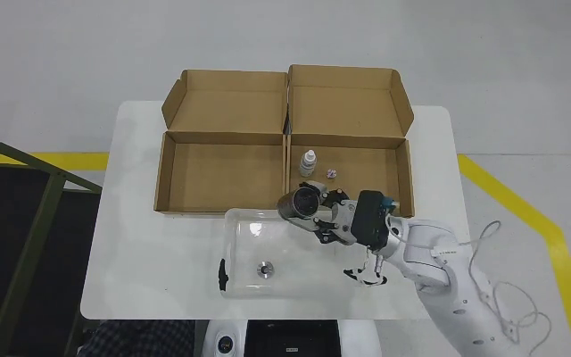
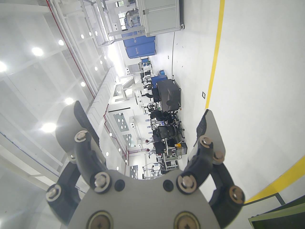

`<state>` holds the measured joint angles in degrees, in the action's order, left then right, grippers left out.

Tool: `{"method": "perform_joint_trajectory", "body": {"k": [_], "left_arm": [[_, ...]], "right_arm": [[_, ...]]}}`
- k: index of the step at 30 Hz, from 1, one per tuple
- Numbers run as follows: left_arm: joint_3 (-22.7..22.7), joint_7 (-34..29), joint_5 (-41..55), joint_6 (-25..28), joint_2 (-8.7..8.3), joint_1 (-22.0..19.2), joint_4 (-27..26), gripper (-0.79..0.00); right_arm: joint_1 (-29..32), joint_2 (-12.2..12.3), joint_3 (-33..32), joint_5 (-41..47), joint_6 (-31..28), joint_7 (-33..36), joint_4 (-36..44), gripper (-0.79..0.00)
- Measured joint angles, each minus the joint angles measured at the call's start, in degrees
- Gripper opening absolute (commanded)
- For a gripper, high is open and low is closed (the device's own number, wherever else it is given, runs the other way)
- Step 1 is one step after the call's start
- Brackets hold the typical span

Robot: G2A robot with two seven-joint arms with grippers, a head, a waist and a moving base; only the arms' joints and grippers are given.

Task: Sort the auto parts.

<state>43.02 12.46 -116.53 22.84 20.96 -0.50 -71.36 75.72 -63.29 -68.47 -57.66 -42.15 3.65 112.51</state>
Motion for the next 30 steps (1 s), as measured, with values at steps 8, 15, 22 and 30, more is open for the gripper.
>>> {"method": "perform_joint_trajectory", "body": {"k": [8, 15, 22, 30], "left_arm": [[0.00, 0.00, 0.00, 0.00, 0.00, 0.00, 0.00, 0.000], [0.00, 0.00, 0.00, 0.00, 0.00, 0.00, 0.00, 0.000], [0.00, 0.00, 0.00, 0.00, 0.00, 0.00, 0.00, 0.000], [0.00, 0.00, 0.00, 0.00, 0.00, 0.00, 0.00, 0.000]], "right_arm": [[0.47, 0.14, -1.72, 2.78, -0.37, -1.27, -0.19, -0.785], [0.80, 0.09, -2.37, 4.63, 0.32, -2.54, -0.57, -0.785], [0.90, 0.00, -2.61, 4.81, 1.59, -2.90, -0.63, -0.785], [-0.52, -0.42, -0.67, 2.81, 4.44, -1.71, -1.33, -0.785]]}}
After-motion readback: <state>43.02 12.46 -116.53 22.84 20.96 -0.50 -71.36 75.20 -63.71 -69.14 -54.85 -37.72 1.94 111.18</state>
